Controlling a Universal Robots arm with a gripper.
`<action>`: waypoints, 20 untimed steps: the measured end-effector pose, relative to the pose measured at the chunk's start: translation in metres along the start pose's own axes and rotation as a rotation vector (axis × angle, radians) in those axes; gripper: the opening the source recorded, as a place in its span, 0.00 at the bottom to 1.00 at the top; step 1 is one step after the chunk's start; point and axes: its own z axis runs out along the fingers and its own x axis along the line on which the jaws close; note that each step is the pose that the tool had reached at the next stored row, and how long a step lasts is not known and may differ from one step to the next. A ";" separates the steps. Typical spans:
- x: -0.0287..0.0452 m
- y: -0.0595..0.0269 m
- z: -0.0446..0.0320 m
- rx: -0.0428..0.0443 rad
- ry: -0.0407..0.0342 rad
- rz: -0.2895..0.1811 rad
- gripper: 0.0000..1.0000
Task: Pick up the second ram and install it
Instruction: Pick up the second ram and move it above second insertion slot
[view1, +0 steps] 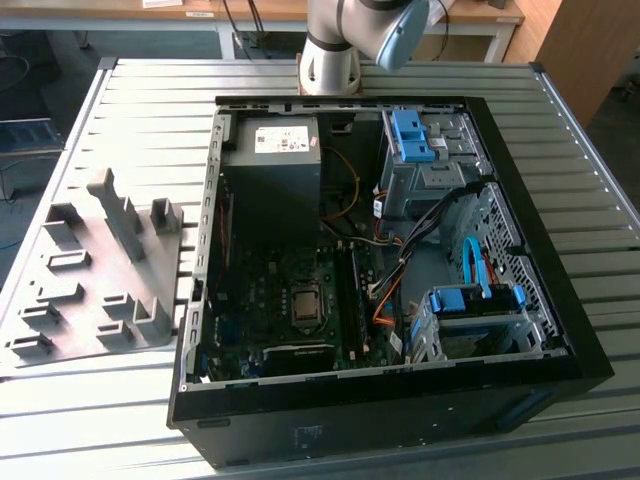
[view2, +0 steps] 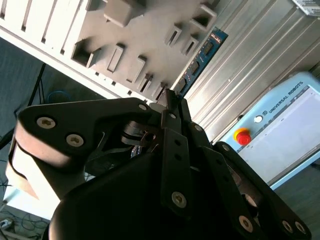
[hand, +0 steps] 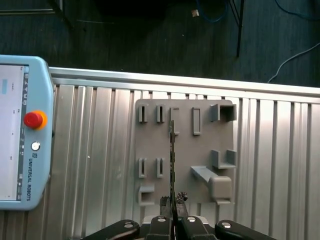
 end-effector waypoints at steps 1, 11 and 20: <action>0.0003 -0.0045 0.0002 -0.0001 0.0000 0.000 0.14; 0.0026 -0.0498 0.0012 -0.0010 -0.0001 0.000 0.14; 0.0046 -0.0880 0.0005 -0.0011 -0.0001 0.000 0.14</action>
